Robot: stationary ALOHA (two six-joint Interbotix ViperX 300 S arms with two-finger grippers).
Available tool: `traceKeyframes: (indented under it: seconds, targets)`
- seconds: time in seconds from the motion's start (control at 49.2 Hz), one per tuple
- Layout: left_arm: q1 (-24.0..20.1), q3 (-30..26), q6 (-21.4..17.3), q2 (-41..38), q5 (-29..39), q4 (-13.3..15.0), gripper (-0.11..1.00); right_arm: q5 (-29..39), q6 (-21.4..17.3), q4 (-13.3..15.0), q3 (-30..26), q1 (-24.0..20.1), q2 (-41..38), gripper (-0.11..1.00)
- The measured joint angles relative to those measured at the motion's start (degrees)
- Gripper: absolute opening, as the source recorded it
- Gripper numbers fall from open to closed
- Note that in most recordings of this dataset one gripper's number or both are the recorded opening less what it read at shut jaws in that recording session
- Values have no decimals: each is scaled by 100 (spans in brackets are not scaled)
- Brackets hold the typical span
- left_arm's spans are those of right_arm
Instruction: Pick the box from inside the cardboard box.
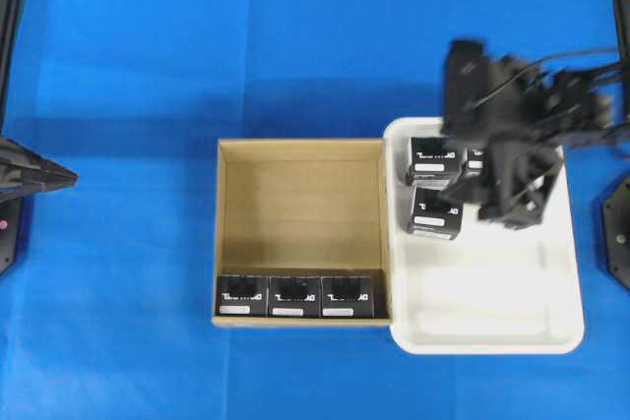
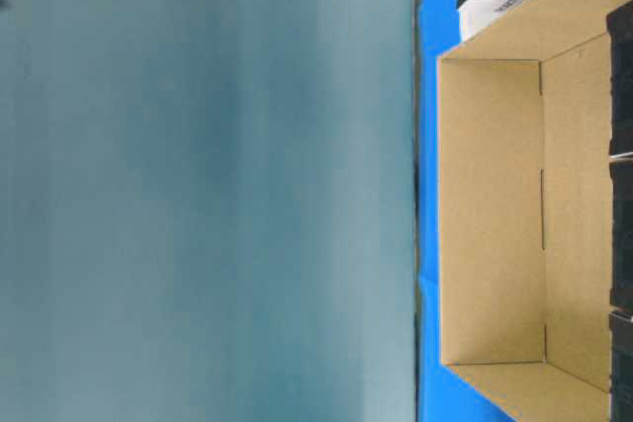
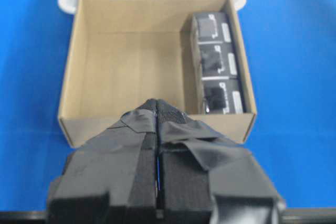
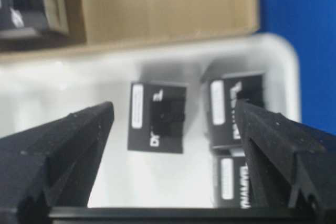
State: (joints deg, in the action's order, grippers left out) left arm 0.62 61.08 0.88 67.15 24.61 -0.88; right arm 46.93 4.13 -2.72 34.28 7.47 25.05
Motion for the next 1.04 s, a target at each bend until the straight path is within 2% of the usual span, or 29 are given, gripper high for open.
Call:
traceKeyframes:
  seconds: [0.264,1.036]
  targets:
    - [0,0,0,0,-9,9,-7,167,0,0,-44,123,686,93]
    - [0,-9,0,9,0,0,-7,211,0,0,35,123,712,93]
